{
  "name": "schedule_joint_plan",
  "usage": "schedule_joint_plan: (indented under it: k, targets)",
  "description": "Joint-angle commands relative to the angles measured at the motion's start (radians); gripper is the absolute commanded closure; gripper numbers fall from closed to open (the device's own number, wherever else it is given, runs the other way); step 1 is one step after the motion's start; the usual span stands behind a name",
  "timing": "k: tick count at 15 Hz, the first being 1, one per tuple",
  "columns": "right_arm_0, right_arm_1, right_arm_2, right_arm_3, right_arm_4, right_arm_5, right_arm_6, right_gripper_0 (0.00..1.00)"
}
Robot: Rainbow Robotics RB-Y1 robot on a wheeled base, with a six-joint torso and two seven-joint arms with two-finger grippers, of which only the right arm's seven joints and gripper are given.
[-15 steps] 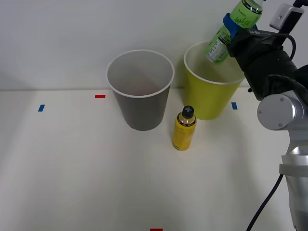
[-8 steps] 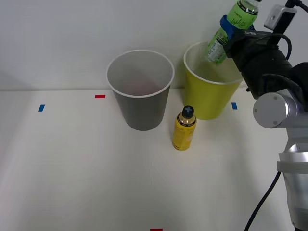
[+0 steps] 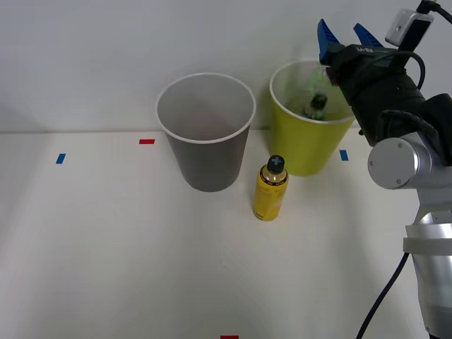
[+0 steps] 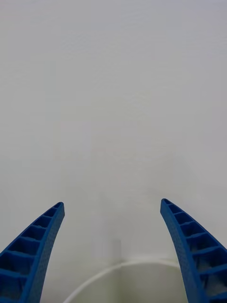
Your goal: Put cans in the gray bin, plastic bottles in the light green bin
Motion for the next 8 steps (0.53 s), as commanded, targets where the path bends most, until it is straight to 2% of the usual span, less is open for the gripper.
schedule_joint_plan:
  k: [1,6,8]
  targets:
    - [0.0,0.0,-0.001,0.0,-0.01,0.0,-0.01,0.34]
    - [0.009,-0.006,0.0,0.0,-0.022,-0.016,-0.011,0.34]
    - [0.045,-0.023,0.012,-0.003,-0.09,-0.082,-0.002,0.34]
